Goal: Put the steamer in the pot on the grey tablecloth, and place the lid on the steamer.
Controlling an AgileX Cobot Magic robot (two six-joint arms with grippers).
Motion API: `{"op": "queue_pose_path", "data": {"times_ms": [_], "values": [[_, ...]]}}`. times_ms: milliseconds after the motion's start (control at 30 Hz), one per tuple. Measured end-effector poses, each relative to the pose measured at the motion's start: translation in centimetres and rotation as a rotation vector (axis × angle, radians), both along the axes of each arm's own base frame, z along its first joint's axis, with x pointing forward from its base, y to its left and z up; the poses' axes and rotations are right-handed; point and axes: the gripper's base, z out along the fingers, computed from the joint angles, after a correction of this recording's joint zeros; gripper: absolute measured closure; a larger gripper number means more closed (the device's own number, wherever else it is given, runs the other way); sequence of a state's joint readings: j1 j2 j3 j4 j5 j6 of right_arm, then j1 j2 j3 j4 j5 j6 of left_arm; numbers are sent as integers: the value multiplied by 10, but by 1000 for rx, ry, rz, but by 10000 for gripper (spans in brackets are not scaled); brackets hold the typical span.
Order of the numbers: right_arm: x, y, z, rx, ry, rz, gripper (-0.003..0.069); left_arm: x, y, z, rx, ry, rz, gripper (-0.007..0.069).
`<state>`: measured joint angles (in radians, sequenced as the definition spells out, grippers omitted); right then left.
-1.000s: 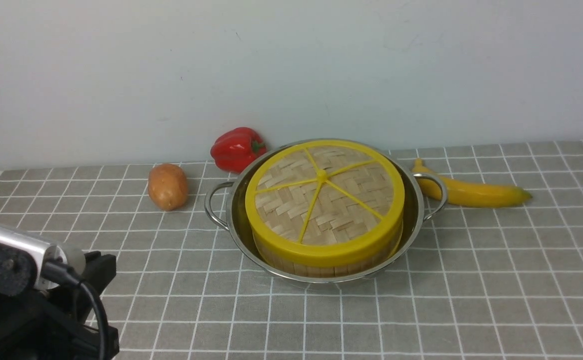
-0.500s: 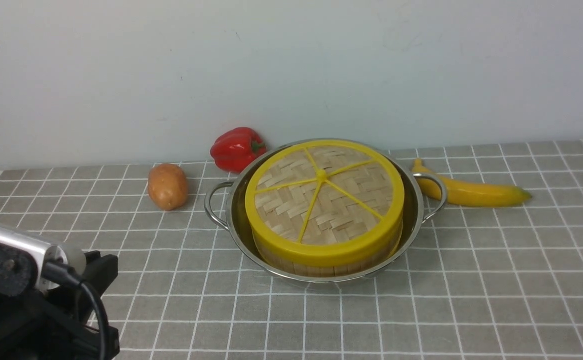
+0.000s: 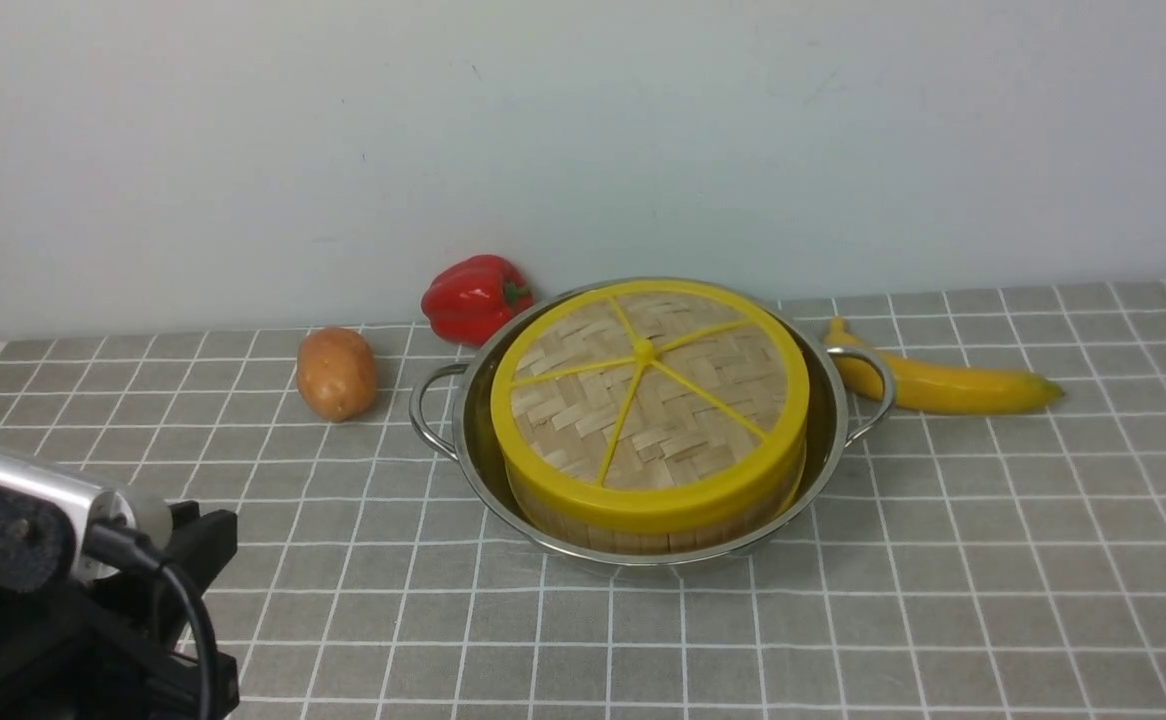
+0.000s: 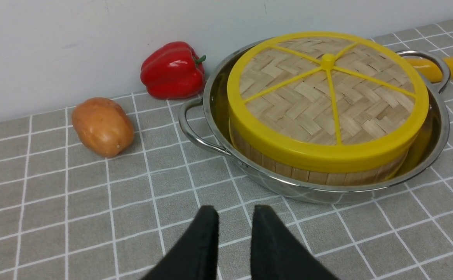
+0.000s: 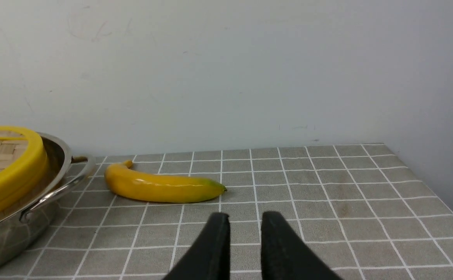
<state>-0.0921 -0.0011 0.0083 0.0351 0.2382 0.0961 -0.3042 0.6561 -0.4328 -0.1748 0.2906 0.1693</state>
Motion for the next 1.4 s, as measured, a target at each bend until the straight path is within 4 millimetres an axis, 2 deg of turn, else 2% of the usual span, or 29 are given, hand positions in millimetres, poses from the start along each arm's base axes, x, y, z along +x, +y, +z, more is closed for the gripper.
{"op": "queue_pose_path", "data": {"times_ms": [267, 433, 533, 600, 667, 833, 900, 1033, 1400], "values": [[0, 0, 0, 3, 1, 0, 484, 0, 0, 0, 2, -1, -1, 496], [0, 0, 0, 4, 3, 0, 471, -4, 9, 1, 112, -65, 13, 492], [0, 0, 0, 4, 3, 0, 462, -18, 31, -10, 137, -118, 167, 486], [0, 0, 0, 4, 3, -1, 458, -27, 38, -19, 142, -153, 228, 481], [0, 0, 0, 4, 3, -1, 454, -34, 42, -27, 147, -171, 260, 477], [0, 0, 0, 4, 3, -1, 443, -59, 47, -74, 156, -233, 338, 475], [0, 0, 0, 5, 4, -1, 438, -64, 47, -83, 154, -258, 343, 472], [0, 0, 0, 5, 4, -1, 425, -70, 47, -86, 150, -301, 344, 466], [0, 0, 0, 5, 4, -1, 419, -71, 46, -87, 154, -288, 343, 454]]}}
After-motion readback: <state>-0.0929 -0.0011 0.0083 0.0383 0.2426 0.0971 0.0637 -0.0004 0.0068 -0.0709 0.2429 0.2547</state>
